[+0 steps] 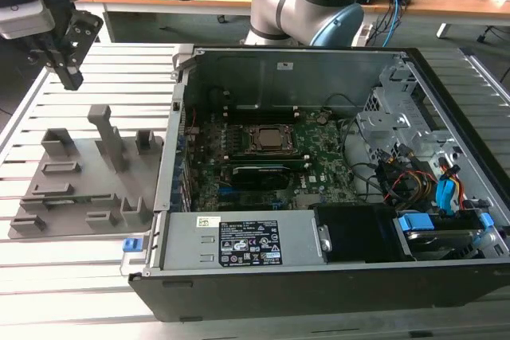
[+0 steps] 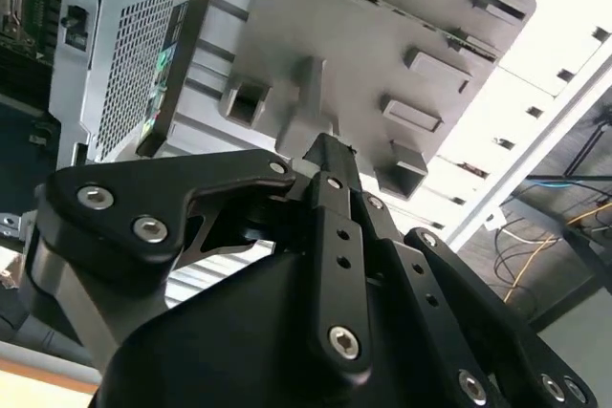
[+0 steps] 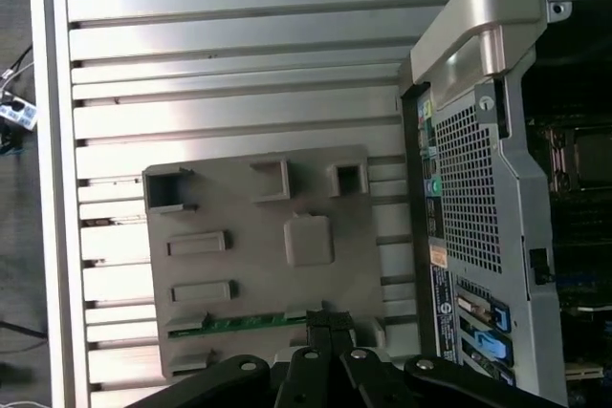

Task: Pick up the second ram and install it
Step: 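Reach for the second ram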

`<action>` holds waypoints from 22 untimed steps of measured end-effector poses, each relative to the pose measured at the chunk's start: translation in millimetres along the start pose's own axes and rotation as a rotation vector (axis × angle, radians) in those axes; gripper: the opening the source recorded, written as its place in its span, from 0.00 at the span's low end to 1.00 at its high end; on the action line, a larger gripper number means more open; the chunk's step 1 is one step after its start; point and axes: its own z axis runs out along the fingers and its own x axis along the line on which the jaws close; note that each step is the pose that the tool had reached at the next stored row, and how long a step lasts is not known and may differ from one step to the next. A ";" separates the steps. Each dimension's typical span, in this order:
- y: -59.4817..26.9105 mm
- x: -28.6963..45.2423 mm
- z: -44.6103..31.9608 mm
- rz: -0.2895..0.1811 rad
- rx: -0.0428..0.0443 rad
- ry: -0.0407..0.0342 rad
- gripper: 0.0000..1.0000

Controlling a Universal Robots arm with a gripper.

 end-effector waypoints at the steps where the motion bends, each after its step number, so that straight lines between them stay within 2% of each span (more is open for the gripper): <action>1: -0.1 0.6 0.1 -0.002 0.0119 0.0136 0.11; 2: -0.1 1.0 0.1 -0.009 0.0301 0.0260 0.11; 3: -0.2 2.0 0.2 -0.019 0.0408 0.0298 0.11; 4: -0.3 3.3 0.3 -0.027 0.0408 0.0301 0.11; 5: -0.4 4.6 0.4 -0.032 0.0390 0.0304 0.11; 6: -0.6 8.0 0.7 -0.035 0.0286 0.0310 0.11; 8: -1.5 19.7 1.2 -0.036 -0.0002 0.0327 0.11; 10: -3.0 30.6 1.1 -0.039 0.0018 0.0327 0.11; 13: -8.6 36.5 1.5 -0.045 0.0022 0.0330 0.11; 14: -12.9 37.7 2.0 -0.049 0.0022 0.0331 0.11; 22: -13.5 37.8 2.0 -0.050 0.0022 0.0332 0.11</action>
